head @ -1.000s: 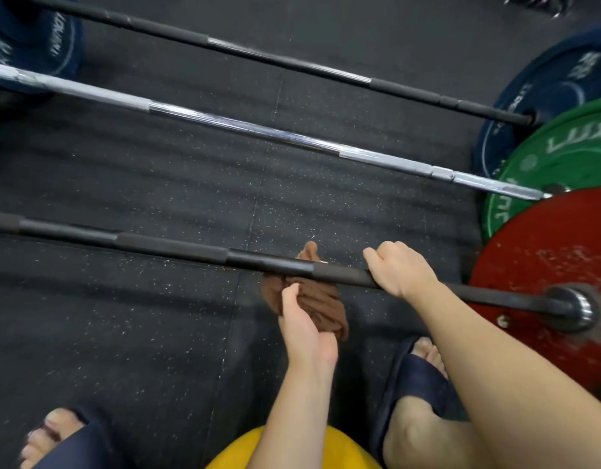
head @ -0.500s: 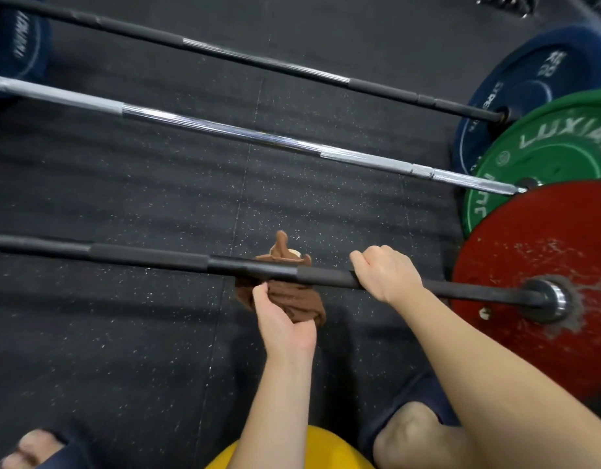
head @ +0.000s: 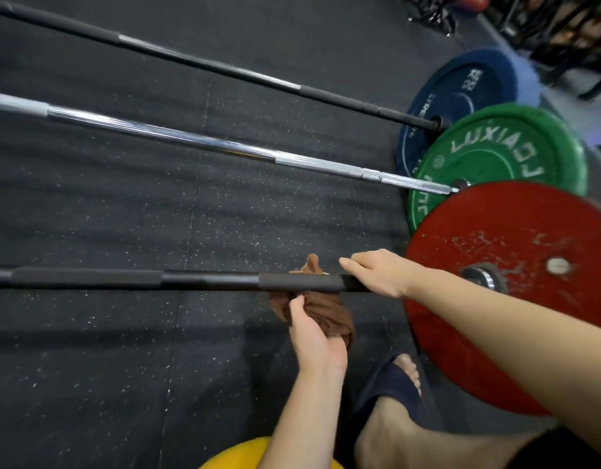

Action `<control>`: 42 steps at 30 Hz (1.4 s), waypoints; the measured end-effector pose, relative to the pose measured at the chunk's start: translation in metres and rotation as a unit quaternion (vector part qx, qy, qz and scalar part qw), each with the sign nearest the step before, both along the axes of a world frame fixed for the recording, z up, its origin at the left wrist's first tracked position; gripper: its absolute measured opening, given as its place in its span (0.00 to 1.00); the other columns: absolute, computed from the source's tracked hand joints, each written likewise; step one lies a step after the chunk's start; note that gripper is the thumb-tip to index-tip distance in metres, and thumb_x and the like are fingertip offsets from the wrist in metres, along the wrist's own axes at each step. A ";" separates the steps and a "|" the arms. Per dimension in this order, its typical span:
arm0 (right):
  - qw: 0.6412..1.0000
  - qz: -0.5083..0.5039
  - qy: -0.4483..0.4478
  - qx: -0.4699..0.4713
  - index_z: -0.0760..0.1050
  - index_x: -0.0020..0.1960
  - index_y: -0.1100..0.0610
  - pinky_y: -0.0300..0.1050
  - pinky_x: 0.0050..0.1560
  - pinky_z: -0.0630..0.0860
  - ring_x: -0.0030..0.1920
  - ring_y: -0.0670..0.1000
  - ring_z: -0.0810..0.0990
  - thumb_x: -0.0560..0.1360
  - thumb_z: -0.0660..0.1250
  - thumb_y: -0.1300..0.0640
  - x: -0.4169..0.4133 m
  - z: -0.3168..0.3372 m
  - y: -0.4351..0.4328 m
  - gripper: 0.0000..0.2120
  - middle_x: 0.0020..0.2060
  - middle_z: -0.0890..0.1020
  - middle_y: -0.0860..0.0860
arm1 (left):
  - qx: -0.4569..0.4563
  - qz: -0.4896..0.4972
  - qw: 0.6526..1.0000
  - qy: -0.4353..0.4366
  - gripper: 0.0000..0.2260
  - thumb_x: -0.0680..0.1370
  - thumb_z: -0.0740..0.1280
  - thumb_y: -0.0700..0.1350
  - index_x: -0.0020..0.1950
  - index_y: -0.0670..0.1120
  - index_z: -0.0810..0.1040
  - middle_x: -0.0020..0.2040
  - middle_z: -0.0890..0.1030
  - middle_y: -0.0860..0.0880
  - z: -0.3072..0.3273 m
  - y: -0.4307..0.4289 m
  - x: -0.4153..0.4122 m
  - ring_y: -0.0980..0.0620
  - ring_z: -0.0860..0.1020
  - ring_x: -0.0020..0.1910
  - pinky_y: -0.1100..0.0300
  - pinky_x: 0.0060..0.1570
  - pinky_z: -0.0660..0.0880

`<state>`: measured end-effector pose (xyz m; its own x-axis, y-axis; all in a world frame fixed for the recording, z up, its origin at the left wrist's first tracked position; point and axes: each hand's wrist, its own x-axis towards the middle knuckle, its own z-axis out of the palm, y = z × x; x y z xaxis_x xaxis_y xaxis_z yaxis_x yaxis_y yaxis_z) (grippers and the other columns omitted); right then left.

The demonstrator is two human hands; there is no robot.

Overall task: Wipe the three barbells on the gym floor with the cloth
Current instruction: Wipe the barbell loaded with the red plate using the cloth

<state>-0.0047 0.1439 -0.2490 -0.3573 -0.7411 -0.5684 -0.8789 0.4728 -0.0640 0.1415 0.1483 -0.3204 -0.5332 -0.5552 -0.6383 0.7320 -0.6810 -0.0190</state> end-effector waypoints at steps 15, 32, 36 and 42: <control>0.983 0.161 -0.012 0.088 0.57 0.82 0.46 0.46 0.74 0.64 0.75 0.49 0.68 0.86 0.52 0.45 -0.040 0.036 0.050 0.24 0.78 0.67 0.45 | -0.054 -0.037 0.998 0.019 0.20 0.86 0.51 0.45 0.77 0.45 0.70 0.69 0.80 0.45 -0.009 0.006 0.006 0.46 0.78 0.68 0.49 0.75 0.64; 0.896 0.080 0.137 -0.415 0.77 0.71 0.51 0.54 0.57 0.70 0.54 0.54 0.80 0.86 0.55 0.44 -0.054 -0.092 0.110 0.20 0.56 0.82 0.47 | -0.068 -0.121 0.990 -0.007 0.22 0.86 0.49 0.44 0.77 0.40 0.70 0.73 0.76 0.41 -0.027 0.025 -0.039 0.41 0.73 0.73 0.44 0.78 0.59; 0.868 0.050 0.156 -0.468 0.79 0.69 0.49 0.54 0.55 0.69 0.52 0.53 0.80 0.85 0.59 0.47 -0.046 -0.104 0.106 0.17 0.54 0.82 0.47 | -0.078 -0.086 0.993 -0.024 0.17 0.80 0.61 0.43 0.63 0.40 0.84 0.67 0.80 0.42 -0.025 0.008 -0.036 0.45 0.75 0.71 0.49 0.75 0.68; 0.857 0.027 0.139 -0.496 0.80 0.67 0.48 0.53 0.56 0.68 0.53 0.51 0.81 0.84 0.62 0.48 -0.044 -0.105 0.105 0.15 0.54 0.83 0.45 | -0.060 -0.061 0.996 -0.038 0.20 0.85 0.55 0.44 0.74 0.41 0.75 0.70 0.78 0.42 -0.022 0.018 -0.044 0.46 0.76 0.70 0.50 0.74 0.68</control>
<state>-0.0486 0.2489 -0.3538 -0.3265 -0.8304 0.4514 -0.9442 0.2649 -0.1958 0.0976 0.1662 -0.3426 -0.5539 -0.5639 -0.6126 0.6406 -0.7586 0.1191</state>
